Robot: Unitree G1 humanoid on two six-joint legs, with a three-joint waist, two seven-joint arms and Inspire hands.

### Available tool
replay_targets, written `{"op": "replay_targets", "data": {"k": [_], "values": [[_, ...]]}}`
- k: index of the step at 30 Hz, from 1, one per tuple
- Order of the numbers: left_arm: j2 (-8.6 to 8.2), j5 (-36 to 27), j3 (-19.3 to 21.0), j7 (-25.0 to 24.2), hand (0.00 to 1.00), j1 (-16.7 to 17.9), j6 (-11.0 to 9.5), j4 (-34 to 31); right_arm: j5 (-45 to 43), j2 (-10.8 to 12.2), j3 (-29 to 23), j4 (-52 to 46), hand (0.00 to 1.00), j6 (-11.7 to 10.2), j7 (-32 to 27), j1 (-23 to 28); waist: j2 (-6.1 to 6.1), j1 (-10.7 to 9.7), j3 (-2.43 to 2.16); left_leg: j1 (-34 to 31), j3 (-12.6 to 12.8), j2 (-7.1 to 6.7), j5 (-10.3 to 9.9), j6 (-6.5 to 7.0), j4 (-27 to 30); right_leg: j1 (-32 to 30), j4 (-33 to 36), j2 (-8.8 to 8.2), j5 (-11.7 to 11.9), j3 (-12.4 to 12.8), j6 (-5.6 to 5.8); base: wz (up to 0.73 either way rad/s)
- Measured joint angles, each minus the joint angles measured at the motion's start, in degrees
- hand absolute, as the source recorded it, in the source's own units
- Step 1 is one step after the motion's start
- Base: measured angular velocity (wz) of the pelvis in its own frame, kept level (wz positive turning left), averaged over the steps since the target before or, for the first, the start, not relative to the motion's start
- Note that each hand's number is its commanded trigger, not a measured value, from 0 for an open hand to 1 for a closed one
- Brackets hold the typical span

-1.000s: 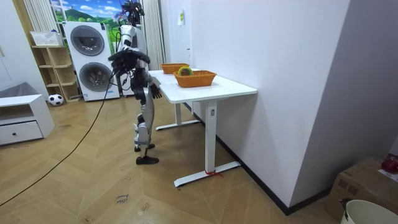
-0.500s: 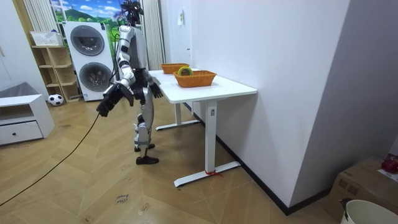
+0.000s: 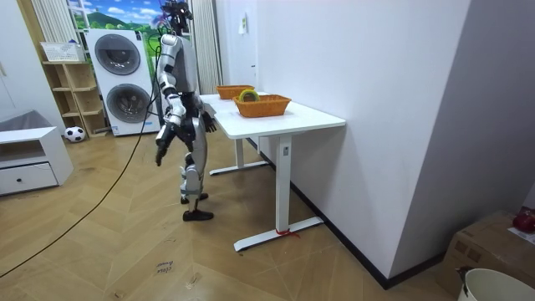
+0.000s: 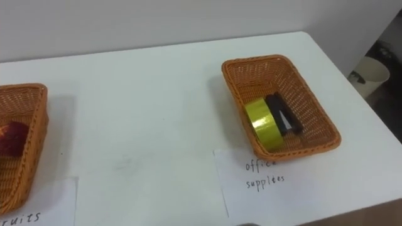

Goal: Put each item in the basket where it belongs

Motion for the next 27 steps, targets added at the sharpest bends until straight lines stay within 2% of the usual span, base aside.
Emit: {"op": "replay_targets", "data": {"k": [2,6,8,12,13,14,15,19,27], "values": [[-0.38,-0.06,-0.11,0.09,0.00,-0.11,-0.86,0.12,-3.51,0.06,2.72,1.74,0.00,-0.57,2.10,-0.89,0.01,0.29,-0.02,0.06,-0.11,0.02,-0.02,0.00,0.00,-0.01,-0.02,0.01,-0.01,-0.08,0.01,0.02],[-0.53,-2.06,-3.07,0.15,0.00,-1.12,-2.10,2.38,-10.99,0.94,8.34,6.90,0.00,-1.11,6.49,-4.43,0.25,0.63,0.15,-0.04,-0.53,0.05,-0.02,0.00,0.09,0.19,-0.06,0.01,-0.02,-0.44,0.02,0.04],[-0.61,-2.32,-4.17,0.14,0.00,-2.11,-2.95,4.15,-15.00,0.98,11.21,7.51,0.00,-1.12,9.50,-4.20,0.27,1.55,0.23,0.00,-0.66,0.01,-0.03,0.00,0.10,0.37,-0.13,-0.02,-0.04,-0.48,0.03,0.00],[-0.64,-2.28,-4.34,0.38,0.00,-2.43,-3.37,5.60,-21.10,0.98,14.01,8.15,0.00,-1.15,13.15,-3.70,0.23,1.99,0.34,0.65,-1.51,-0.11,-0.04,-0.01,0.07,1.21,-0.95,-0.06,-0.12,-1.02,0.15,0.07],[-0.67,-2.27,-4.55,0.55,0.00,-2.34,-3.42,5.67,-23.15,0.95,15.30,8.75,0.00,-1.15,13.79,-3.79,0.64,2.62,0.24,0.76,-1.45,-0.07,-0.15,-0.02,0.07,1.23,-0.95,0.00,-0.14,-0.96,0.17,0.00],[-0.69,-2.16,-4.60,0.62,0.00,-2.34,-3.42,5.66,-23.79,0.95,16.09,9.06,0.00,-1.15,14.12,-3.80,0.15,3.02,0.27,0.79,-1.37,-0.04,-0.20,-0.04,0.07,1.23,-0.98,0.03,-0.14,-0.94,0.17,-0.04],[-0.75,-1.94,-4.66,0.90,0.00,-2.39,-3.42,5.65,-24.09,1.04,17.61,9.66,0.00,-1.13,15.13,-3.92,0.52,3.37,0.25,0.82,-1.45,-0.03,-0.21,-0.06,0.09,1.29,-0.99,0.05,-0.13,-1.01,0.15,0.00],[-0.92,-1.72,-5.84,1.40,0.00,-2.32,-3.42,5.65,-24.09,1.30,21.45,11.60,0.00,-1.09,19.01,-5.16,0.57,4.37,0.27,0.87,-1.81,-0.09,-0.22,-0.05,0.18,1.94,-1.07,-0.05,-0.13,-1.27,0.15,0.05],[-0.94,-1.60,-5.82,1.35,0.00,-2.37,-3.43,5.06,-24.25,2.11,22.75,15.09,0.00,-1.07,23.96,-6.84,0.43,4.98,0.42,0.77,-2.82,-0.19,-0.23,-0.05,0.34,2.38,-1.15,-0.27,-0.19,-2.47,0.24,0.07]]}}
